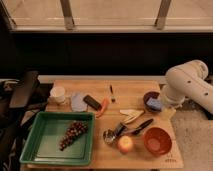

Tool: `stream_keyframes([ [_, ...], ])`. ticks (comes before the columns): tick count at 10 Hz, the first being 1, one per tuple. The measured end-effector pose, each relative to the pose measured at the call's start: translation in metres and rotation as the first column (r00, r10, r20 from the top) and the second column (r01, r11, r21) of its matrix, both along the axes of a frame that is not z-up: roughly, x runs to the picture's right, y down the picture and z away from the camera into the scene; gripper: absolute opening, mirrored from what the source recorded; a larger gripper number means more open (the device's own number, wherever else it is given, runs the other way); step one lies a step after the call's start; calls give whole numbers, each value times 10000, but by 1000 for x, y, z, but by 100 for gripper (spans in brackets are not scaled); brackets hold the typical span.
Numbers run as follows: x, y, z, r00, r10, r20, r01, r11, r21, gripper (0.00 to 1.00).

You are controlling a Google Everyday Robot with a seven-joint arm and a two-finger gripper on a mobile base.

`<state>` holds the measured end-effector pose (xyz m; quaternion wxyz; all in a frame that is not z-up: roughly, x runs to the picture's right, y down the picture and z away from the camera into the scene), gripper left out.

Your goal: Place fork in table surface

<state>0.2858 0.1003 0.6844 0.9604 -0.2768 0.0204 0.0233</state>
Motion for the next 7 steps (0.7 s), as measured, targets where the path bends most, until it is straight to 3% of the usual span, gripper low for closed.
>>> stream_keyframes([
  [7, -1, -3, -1, 9999, -122, 60, 121, 9999, 62, 65],
])
